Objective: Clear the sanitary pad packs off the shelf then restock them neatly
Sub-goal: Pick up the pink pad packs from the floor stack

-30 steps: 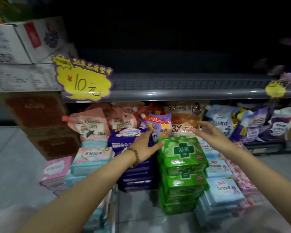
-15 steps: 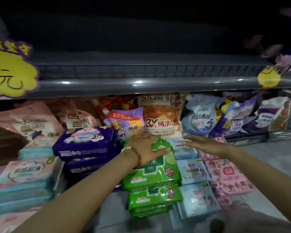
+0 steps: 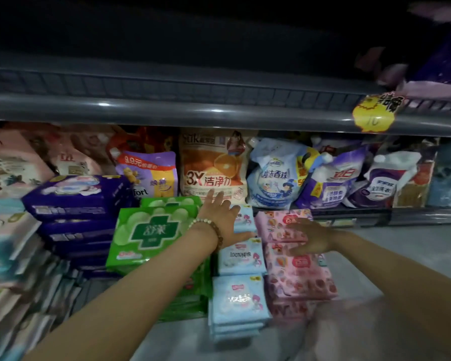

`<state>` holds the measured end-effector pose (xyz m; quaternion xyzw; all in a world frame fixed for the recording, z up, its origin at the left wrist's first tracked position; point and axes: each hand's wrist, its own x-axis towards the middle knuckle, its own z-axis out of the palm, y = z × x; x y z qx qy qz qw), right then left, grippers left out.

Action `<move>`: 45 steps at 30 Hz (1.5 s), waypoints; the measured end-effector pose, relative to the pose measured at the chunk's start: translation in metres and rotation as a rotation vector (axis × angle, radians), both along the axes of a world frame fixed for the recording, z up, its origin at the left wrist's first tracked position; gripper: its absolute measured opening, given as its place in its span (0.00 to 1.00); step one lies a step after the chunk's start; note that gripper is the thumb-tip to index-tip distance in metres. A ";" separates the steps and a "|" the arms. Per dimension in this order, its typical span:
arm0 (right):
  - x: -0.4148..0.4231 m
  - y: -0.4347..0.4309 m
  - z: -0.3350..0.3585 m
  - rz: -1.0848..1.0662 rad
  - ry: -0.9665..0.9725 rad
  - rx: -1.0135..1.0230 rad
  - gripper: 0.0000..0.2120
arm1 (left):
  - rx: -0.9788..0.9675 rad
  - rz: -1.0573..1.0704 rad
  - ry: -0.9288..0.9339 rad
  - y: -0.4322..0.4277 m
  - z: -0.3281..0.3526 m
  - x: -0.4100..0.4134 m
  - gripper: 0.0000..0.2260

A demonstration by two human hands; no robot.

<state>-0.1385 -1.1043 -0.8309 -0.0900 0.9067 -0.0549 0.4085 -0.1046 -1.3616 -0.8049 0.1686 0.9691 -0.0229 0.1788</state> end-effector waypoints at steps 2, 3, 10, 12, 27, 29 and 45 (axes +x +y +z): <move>0.004 0.017 -0.013 0.017 0.017 0.001 0.55 | -0.002 -0.006 0.032 0.021 -0.006 0.003 0.36; 0.007 0.024 -0.017 0.013 0.036 0.001 0.48 | 0.018 0.007 0.019 0.030 -0.009 0.006 0.35; 0.007 0.071 -0.046 -0.191 0.031 -0.169 0.63 | 0.613 0.396 -0.420 0.093 -0.032 0.049 0.31; -0.001 0.081 -0.058 -0.283 0.018 -0.237 0.65 | 0.638 0.424 -0.430 0.109 -0.039 0.055 0.31; 0.018 0.092 -0.080 -0.754 -0.431 -0.361 0.45 | 0.149 0.207 -0.377 0.122 -0.089 0.020 0.46; 0.024 0.094 -0.093 -0.832 -0.469 -0.449 0.41 | 0.205 0.283 -0.398 0.126 -0.087 0.014 0.43; 0.012 0.135 -0.085 -0.712 -0.443 -0.589 0.38 | 0.449 0.567 -0.309 0.170 -0.064 -0.002 0.44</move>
